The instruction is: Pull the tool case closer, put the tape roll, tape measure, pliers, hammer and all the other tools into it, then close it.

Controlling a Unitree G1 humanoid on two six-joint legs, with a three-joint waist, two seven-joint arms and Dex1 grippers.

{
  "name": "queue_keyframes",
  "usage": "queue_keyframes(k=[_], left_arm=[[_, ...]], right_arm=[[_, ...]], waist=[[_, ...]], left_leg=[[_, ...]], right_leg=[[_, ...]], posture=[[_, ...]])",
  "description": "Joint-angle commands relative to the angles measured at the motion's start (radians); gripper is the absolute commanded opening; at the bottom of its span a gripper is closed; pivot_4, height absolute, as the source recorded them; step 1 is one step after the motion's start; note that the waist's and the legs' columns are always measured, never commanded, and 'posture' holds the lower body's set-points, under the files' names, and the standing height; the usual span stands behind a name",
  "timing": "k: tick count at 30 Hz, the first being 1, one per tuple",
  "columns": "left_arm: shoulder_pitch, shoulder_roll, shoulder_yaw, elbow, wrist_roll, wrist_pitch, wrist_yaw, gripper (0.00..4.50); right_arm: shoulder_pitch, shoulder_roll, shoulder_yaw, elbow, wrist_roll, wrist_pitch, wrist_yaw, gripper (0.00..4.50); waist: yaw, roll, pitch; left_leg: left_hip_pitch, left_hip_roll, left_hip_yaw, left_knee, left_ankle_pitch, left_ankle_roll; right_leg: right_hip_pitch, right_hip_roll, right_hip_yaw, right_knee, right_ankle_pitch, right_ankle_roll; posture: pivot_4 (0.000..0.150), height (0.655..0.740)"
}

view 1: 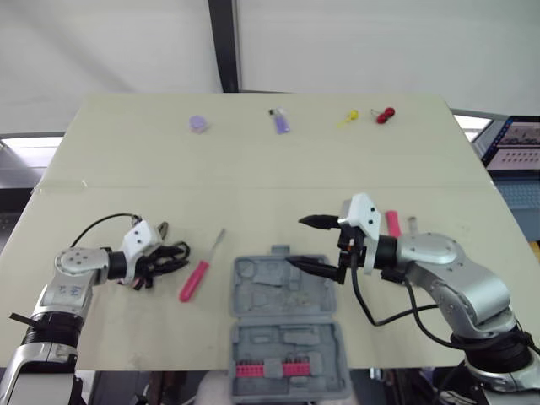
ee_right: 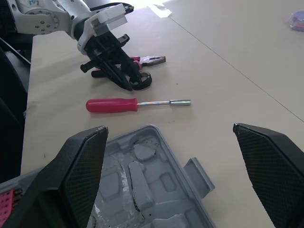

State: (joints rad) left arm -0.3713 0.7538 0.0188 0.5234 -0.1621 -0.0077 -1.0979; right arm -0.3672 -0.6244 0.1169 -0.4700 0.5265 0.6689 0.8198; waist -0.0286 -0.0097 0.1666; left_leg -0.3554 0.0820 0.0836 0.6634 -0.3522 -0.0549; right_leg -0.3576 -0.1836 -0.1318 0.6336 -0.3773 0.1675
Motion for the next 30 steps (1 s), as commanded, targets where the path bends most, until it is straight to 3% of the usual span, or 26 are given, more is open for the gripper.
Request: queue_keyframes(k=[1, 9, 17, 23, 30], left_arm=[[-0.002, -0.006, 0.003, 0.001, 0.003, 0.001, 0.004, 0.02], [-0.008, -0.007, 0.007, 0.003, 0.003, 0.013, 0.008, 0.02], [-0.079, 0.014, 0.062, -0.224, -0.164, 0.296, -0.044, 0.02], [-0.118, -0.025, -0.025, -0.485, -0.292, 0.576, -0.097, 0.02], [-0.149, -0.063, -0.213, -0.524, -0.233, 0.615, -0.145, 0.02]], right_arm=[[0.005, -0.007, -0.009, -0.047, 0.003, -0.002, -0.005, 4.5], [0.0, -0.008, -0.027, -0.049, 0.014, 0.0, -0.003, 4.5], [-0.02, -0.051, -0.141, -0.112, 0.131, 0.042, 0.012, 4.5], [0.032, -0.172, -0.247, -0.189, 0.212, 0.088, 0.035, 4.5], [0.122, -0.304, -0.321, -0.241, 0.2, 0.086, 0.035, 4.5]], waist=[[0.0, 0.0, 0.0], [0.0, 0.0, 0.0], [0.003, -0.001, 0.0], [0.003, -0.001, 0.0], [0.003, -0.002, 0.0]], left_leg=[[0.0, 0.0, 0.0, 0.0, 0.0, 0.0], [0.0, 0.0, 0.0, 0.0, 0.0, 0.0], [-0.001, 0.0, -0.002, 0.001, 0.0, 0.0], [-0.001, 0.0, -0.004, 0.001, 0.0, 0.0], [-0.001, 0.0, -0.004, 0.0, 0.0, 0.0]], right_leg=[[0.0, 0.0, 0.0, 0.0, 0.0, 0.0], [0.0, 0.0, 0.0, 0.0, 0.0, 0.0], [0.0, 0.0, 0.0, 0.0, 0.0, 0.0], [0.001, 0.0, 0.0, 0.002, 0.0, 0.0], [0.001, 0.0, 0.0, -0.001, 0.0, 0.0]], posture=[[0.15, 0.74], [0.15, 0.74], [0.15, 0.74], [0.15, 0.74], [0.15, 0.74]])
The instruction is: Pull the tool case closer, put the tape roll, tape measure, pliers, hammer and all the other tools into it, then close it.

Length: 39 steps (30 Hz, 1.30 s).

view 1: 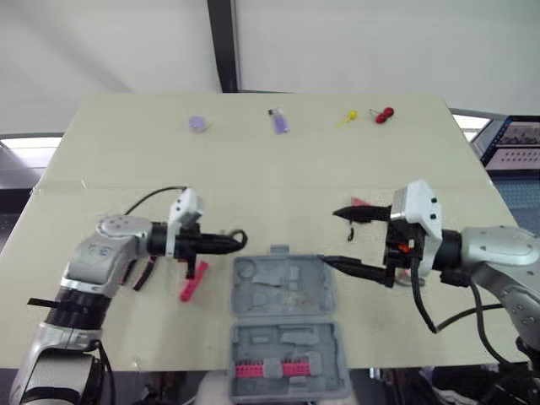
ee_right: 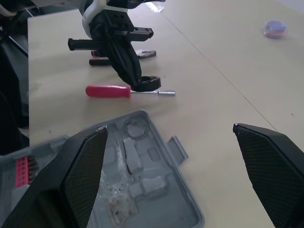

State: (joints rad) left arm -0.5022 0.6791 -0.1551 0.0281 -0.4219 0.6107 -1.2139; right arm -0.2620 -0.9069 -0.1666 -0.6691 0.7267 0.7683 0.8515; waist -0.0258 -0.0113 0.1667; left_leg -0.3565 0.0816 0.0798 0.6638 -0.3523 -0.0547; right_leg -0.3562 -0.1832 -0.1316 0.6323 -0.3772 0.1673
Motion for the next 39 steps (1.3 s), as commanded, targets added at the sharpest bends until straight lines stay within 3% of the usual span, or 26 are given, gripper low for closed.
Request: queue_keyframes(k=[1, 14, 39], left_arm=[[-0.022, 0.015, -0.06, -0.029, 0.034, -0.006, -0.04, 0.02], [-0.047, -0.016, -0.157, 0.09, 0.161, -0.125, -0.061, 0.02], [-0.093, -0.098, -0.123, 0.235, 0.186, -0.158, -0.048, 0.02]], right_arm=[[0.027, -0.028, -0.04, -0.046, -0.006, -0.017, -0.002, 4.5], [0.114, -0.028, -0.056, -0.098, -0.027, -0.036, -0.057, 4.5], [0.104, -0.021, -0.023, -0.121, -0.001, -0.026, -0.118, 4.5]], waist=[[0.001, 0.0, 0.0], [0.028, 0.0, 0.0], [0.028, -0.001, 0.0]], left_leg=[[0.0, 0.0, 0.0, 0.0, 0.0, 0.0], [-0.002, 0.0, 0.0, 0.001, 0.0, 0.0], [-0.003, -0.001, 0.0, 0.002, 0.0, 0.0]], right_leg=[[0.0, 0.0, 0.0, -0.001, 0.0, 0.0], [0.0, 0.0, 0.0, -0.003, 0.0, 0.0], [0.0, 0.0, -0.001, -0.003, 0.0, 0.0]], posture=[[0.15, 0.74], [0.15, 0.74], [0.15, 0.74]])
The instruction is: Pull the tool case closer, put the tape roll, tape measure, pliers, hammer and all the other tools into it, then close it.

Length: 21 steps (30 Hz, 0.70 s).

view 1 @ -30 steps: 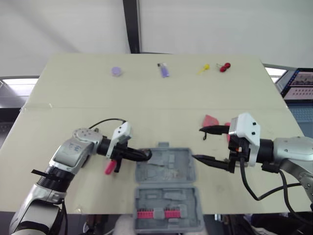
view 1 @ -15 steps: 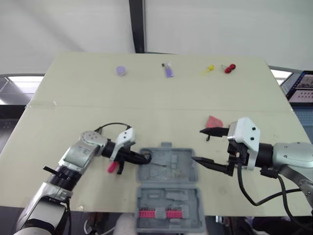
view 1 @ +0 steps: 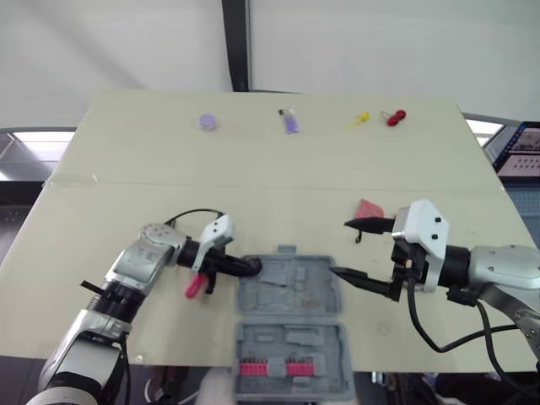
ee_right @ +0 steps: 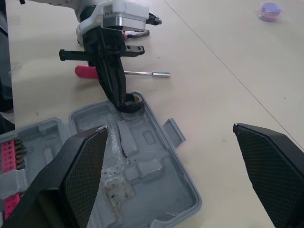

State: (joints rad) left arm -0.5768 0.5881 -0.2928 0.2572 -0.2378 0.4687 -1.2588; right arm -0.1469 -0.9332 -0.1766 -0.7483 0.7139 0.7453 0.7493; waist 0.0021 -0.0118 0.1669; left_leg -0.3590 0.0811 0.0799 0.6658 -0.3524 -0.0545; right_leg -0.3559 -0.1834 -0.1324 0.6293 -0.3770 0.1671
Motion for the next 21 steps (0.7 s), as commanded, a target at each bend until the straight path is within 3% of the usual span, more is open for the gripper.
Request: queue_keyframes(k=[1, 21], left_arm=[[-0.019, -0.007, 0.013, 0.007, 0.003, -0.014, -0.007, 0.02], [-0.027, -0.031, -0.003, 0.042, 0.059, -0.052, -0.004, 0.02]], right_arm=[[-0.011, 0.006, -0.011, -0.042, 0.013, -0.003, -0.017, 4.5], [-0.018, 0.007, -0.008, -0.051, 0.025, 0.004, -0.038, 4.5]], waist=[[0.0, 0.0, 0.0], [0.0, 0.0, 0.0]], left_leg=[[0.0, 0.0, 0.0, 0.0, 0.0, 0.0], [0.0, 0.0, 0.0, 0.0, 0.0, 0.0]], right_leg=[[0.0, 0.0, 0.0, 0.0, 0.0, 0.0], [0.0, 0.0, 0.0, 0.0, 0.0, 0.0]], posture=[[0.15, 0.74], [0.15, 0.74]])
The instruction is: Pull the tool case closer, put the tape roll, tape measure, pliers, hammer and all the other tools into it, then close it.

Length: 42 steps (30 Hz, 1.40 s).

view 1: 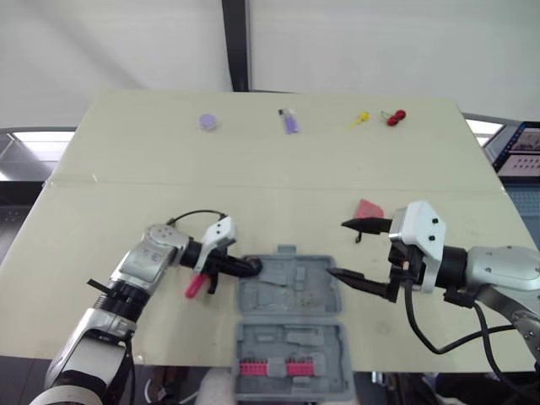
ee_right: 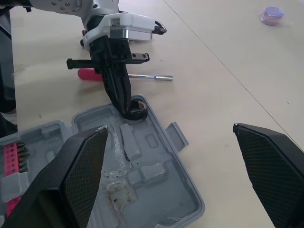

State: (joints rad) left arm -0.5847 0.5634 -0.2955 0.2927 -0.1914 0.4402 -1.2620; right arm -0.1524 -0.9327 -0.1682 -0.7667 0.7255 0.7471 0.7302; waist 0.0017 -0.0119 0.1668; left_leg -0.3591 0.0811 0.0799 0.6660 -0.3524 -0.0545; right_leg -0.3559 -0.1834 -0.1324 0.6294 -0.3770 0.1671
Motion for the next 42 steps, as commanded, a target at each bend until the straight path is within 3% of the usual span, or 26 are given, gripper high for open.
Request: queue_keyframes(k=[1, 22, 25, 42], left_arm=[[-0.021, -0.007, 0.0, 0.01, 0.016, -0.027, 0.001, 0.02], [-0.003, -0.022, 0.017, -0.033, 0.013, -0.025, -0.005, 0.02], [0.004, -0.02, 0.016, -0.044, 0.015, -0.024, -0.003, 1.09], [0.019, 0.012, 0.08, -0.12, -0.034, -0.005, 0.005, 1.09]], right_arm=[[-0.014, 0.006, -0.017, -0.033, 0.014, 0.002, -0.02, 4.5], [-0.023, 0.011, -0.015, -0.03, 0.02, 0.011, -0.023, 4.5], [-0.022, 0.012, -0.015, -0.03, 0.02, 0.01, -0.022, 4.5], [-0.025, 0.012, -0.014, -0.022, 0.023, 0.01, -0.017, 4.5]], waist=[[0.0, 0.0, 0.0], [0.0, 0.0, 0.0], [0.0, 0.0, 0.0], [-0.001, 0.0, 0.0]], left_leg=[[0.0, 0.0, 0.0, 0.0, 0.0, 0.0], [0.0, 0.0, 0.0, 0.0, 0.0, 0.0], [0.0, 0.0, 0.0, 0.0, 0.0, 0.0], [0.0, 0.0, 0.0, 0.0, 0.0, 0.0]], right_leg=[[0.0, 0.0, 0.0, 0.0, 0.0, 0.0], [0.0, 0.0, 0.0, 0.0, 0.0, 0.0], [0.0, 0.0, 0.0, 0.0, 0.0, 0.0], [0.0, 0.0, 0.0, 0.0, 0.0, 0.0]], posture=[[0.15, 0.74], [0.15, 0.74], [0.15, 0.74], [0.15, 0.74]])
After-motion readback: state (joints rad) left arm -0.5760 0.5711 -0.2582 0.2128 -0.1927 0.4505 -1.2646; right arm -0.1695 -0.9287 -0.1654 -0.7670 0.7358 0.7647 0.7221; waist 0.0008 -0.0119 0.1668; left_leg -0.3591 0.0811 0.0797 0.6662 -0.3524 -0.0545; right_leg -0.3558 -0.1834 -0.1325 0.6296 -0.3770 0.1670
